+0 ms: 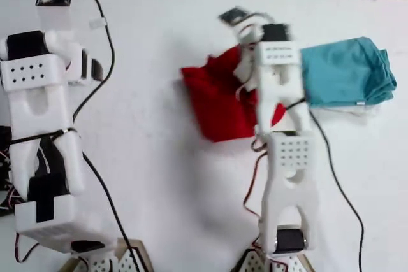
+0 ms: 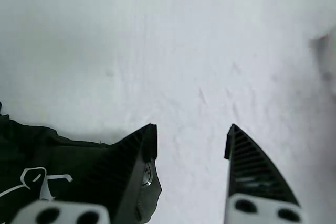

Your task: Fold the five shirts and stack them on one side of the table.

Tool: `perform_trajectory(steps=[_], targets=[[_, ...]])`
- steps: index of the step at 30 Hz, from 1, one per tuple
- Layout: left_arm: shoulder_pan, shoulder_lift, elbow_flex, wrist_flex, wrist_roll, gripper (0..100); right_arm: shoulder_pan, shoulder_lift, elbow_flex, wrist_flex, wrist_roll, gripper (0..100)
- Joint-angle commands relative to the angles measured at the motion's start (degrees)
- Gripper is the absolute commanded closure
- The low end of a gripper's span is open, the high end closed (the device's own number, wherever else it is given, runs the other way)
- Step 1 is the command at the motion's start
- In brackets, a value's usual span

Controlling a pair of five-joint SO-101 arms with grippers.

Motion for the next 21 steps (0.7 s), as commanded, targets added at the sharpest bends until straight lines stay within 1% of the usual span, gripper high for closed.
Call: perform_trajectory(steps=[1, 4, 10, 15, 18, 21], targets=[[-0.26, -2.99, -0.13, -0.18, -0.44, 77, 4.44, -9.36, -2.81, 0.22, 6.42, 97.9], [-0.18, -2.99, -0.13, -0.18, -0.44, 77, 8.22, -12.09, -2.81, -2.07, 8.35, 97.9], [-0.18, -2.99, -0.13, -0.18, -0.44, 77, 15.69, -13.76, -2.81, -5.14, 8.53, 97.9], [-0.18, -2.99, -0.13, -0.18, -0.44, 77, 20.79, -13.76, -2.81, -7.16, 13.98, 97.9], [-0.18, -2.99, -0.13, -0.18, -0.44, 77, 23.25, -12.97, -2.11, -10.33, 16.35, 97.9], [-0.18, -2.99, -0.13, 0.00, -0.44, 77, 25.63, -9.63, -2.73, -16.66, 18.11, 97.9]])
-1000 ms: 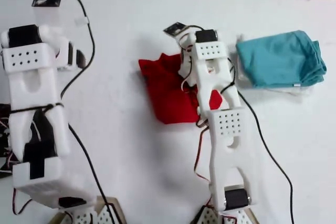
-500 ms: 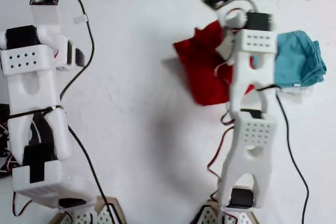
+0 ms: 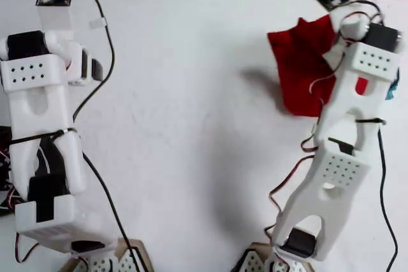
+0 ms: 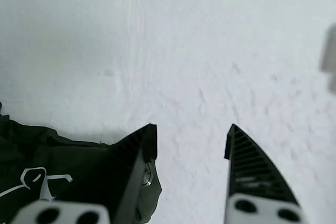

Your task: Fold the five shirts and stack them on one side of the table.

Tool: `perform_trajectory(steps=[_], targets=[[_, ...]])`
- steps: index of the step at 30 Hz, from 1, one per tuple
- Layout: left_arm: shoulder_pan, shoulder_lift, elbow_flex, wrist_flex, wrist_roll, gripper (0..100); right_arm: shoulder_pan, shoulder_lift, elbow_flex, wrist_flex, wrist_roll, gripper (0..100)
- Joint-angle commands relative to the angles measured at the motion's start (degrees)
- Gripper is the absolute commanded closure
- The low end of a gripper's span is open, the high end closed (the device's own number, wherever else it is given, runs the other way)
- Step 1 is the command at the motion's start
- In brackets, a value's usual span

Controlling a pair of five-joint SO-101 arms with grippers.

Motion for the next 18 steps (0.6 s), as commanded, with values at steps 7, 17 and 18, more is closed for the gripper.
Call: perform_trajectory(steps=[7, 17, 18], targets=[[-0.26, -2.99, -0.13, 0.18, -0.44, 77, 6.55, 8.04, -2.55, -15.25, 1.76, 97.9], [-0.18, -2.99, -0.13, 0.18, -0.35, 77, 6.46, 10.77, -2.73, -15.25, 0.53, 91.4], [-0.18, -2.99, -0.13, 0.18, -0.35, 77, 6.55, 10.59, -3.43, -15.25, -1.14, 87.5]])
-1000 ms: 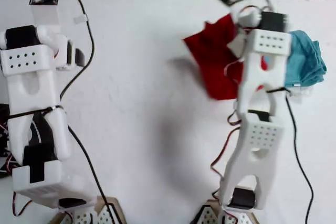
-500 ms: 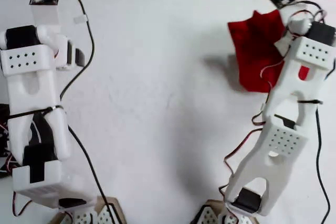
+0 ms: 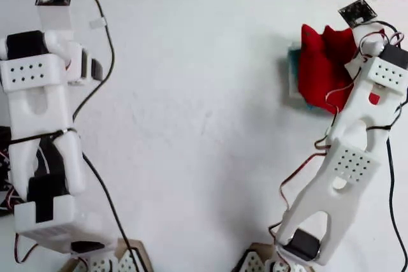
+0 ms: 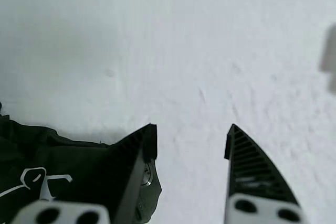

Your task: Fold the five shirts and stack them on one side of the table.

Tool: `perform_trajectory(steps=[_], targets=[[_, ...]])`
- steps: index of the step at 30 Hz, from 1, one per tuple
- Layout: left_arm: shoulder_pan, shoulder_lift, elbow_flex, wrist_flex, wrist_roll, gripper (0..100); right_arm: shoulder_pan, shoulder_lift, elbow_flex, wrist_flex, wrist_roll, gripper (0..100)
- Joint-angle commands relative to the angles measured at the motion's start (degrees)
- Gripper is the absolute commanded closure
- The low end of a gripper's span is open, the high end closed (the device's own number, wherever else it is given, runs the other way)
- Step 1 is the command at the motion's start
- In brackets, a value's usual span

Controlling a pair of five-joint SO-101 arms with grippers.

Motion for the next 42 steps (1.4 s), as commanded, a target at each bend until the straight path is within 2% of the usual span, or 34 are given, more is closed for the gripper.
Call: perform_trajectory(steps=[1, 4, 7, 10, 16, 21, 26, 31, 42], targets=[[-0.18, -2.99, -0.13, 0.18, -0.35, 77, 0.57, -1.80, -5.01, -1.19, -4.66, 83.8], [-0.18, -2.99, -0.13, 0.26, -0.35, 77, 1.36, -3.03, -10.64, -1.45, -13.80, 75.9], [-0.18, -2.99, -0.13, 0.26, -0.35, 77, 1.54, -2.68, -17.49, -1.36, -21.45, 75.2], [-0.18, -3.08, -0.13, 0.26, -0.35, 77, 1.54, -2.59, -20.13, -1.10, -24.97, 75.2], [-0.44, -3.25, -0.13, 0.26, -0.44, 77, 1.27, -2.59, -20.13, 4.00, -24.79, 76.2], [-0.53, -3.25, -0.13, 0.09, -0.44, 77, 1.63, -0.22, -18.46, 8.66, -24.79, 99.0], [-0.53, -3.16, -0.13, 0.18, -0.44, 77, 4.26, 8.84, -17.58, 4.53, -24.70, 88.5], [-0.53, -3.25, -0.13, 0.26, -0.44, 77, 6.02, 14.73, -17.67, -3.12, -24.79, 85.5], [-0.18, -3.25, -0.13, 0.26, -0.44, 77, 0.22, 2.77, -32.88, 14.11, -25.32, 85.4]])
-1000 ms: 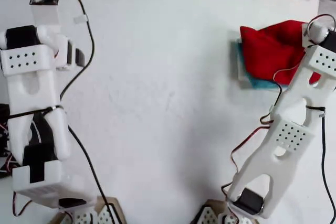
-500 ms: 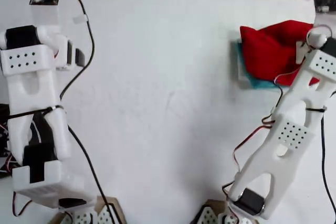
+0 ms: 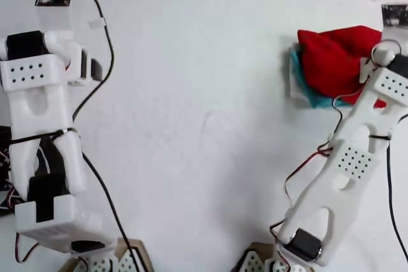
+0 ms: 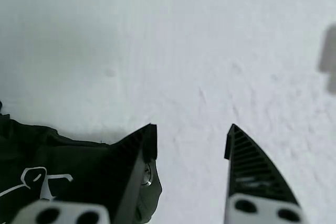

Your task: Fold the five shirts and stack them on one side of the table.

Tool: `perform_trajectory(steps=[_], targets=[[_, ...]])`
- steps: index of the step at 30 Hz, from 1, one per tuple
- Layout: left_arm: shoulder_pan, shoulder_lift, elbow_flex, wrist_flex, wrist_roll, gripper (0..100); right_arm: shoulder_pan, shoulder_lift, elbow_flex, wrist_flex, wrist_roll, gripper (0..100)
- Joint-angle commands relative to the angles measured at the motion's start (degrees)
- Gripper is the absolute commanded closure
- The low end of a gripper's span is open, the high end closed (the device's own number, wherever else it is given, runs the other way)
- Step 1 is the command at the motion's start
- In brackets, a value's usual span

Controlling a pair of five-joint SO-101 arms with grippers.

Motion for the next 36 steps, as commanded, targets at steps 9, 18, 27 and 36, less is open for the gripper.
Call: perform_trajectory(steps=[9, 18, 27, 36], targets=[[-0.35, -3.34, -0.13, 0.26, -0.53, 77, -13.32, -12.00, 1.85, 16.57, -0.09, 85.8], [-1.05, -3.34, -0.48, 0.18, -0.53, 77, -15.43, -7.34, 19.16, 16.92, 2.29, 85.8], [-1.05, -3.08, -0.22, -0.18, -0.53, 77, -15.69, -19.30, 22.15, 16.92, 5.01, 85.8], [-9.14, -3.16, -2.33, 0.79, -3.87, 77, -15.87, -37.05, 22.86, 17.01, -3.16, 85.4]])
